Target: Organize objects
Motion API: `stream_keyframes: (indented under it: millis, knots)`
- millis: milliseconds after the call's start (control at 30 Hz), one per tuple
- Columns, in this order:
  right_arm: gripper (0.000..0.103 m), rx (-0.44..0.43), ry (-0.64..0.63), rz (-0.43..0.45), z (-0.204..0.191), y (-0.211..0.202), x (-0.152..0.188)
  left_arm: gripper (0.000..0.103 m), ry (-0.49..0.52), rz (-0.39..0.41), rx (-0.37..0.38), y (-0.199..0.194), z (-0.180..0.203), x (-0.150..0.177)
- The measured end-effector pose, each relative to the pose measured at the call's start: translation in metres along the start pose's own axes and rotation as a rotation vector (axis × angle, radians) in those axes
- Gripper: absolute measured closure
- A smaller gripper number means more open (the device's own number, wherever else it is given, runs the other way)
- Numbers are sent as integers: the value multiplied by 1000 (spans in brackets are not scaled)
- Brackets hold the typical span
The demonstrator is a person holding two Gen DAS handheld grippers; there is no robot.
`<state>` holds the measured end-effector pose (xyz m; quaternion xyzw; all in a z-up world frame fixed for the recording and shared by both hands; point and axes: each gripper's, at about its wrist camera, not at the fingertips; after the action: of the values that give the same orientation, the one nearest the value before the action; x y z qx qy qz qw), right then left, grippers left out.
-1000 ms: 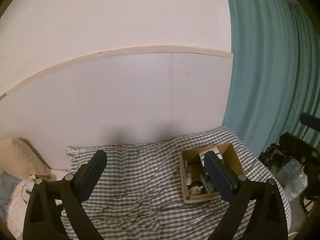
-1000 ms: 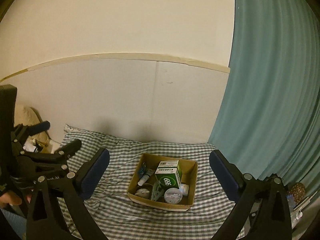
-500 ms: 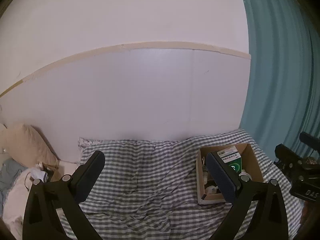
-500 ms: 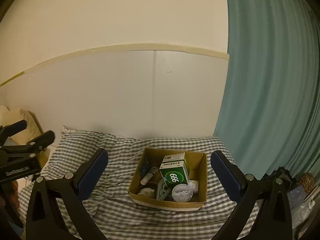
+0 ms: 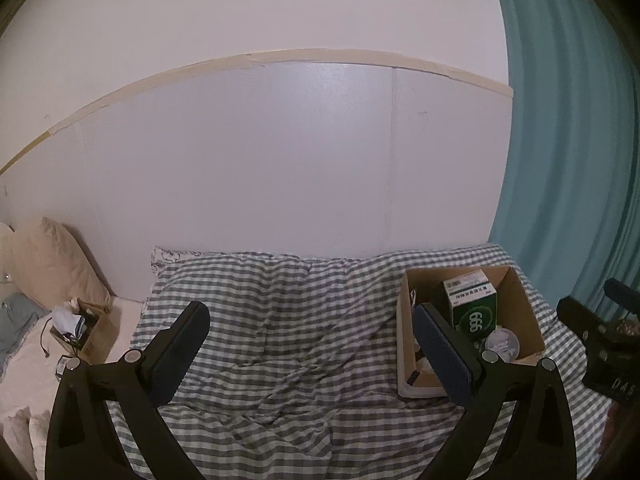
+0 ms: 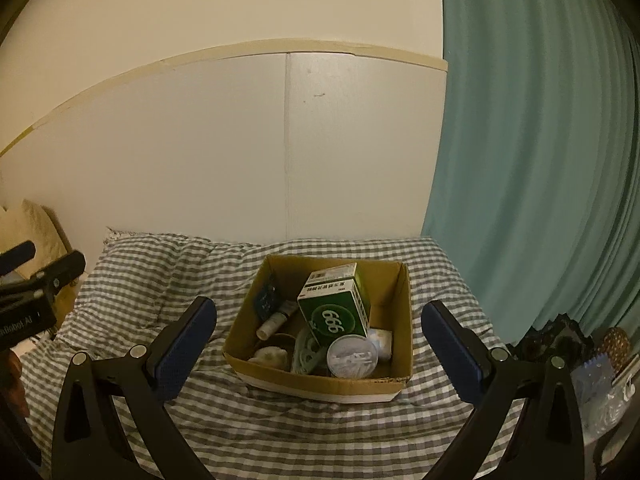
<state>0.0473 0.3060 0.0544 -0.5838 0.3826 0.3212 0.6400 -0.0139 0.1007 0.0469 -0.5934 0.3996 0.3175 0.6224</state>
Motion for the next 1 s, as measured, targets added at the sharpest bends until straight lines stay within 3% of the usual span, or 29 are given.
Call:
stream_keyframes:
  millis: [1000]
  knots:
    - [0,-4,-31,-9,-2,8,8,0,-1,-23,-2,-2,2,4]
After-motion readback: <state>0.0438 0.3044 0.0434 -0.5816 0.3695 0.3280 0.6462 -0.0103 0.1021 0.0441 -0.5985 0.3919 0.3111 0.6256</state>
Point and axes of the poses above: each gripper's, at about its wrist camera, not at the fingertips, and y roughly the way its jaws point, z to its right, x to its underside
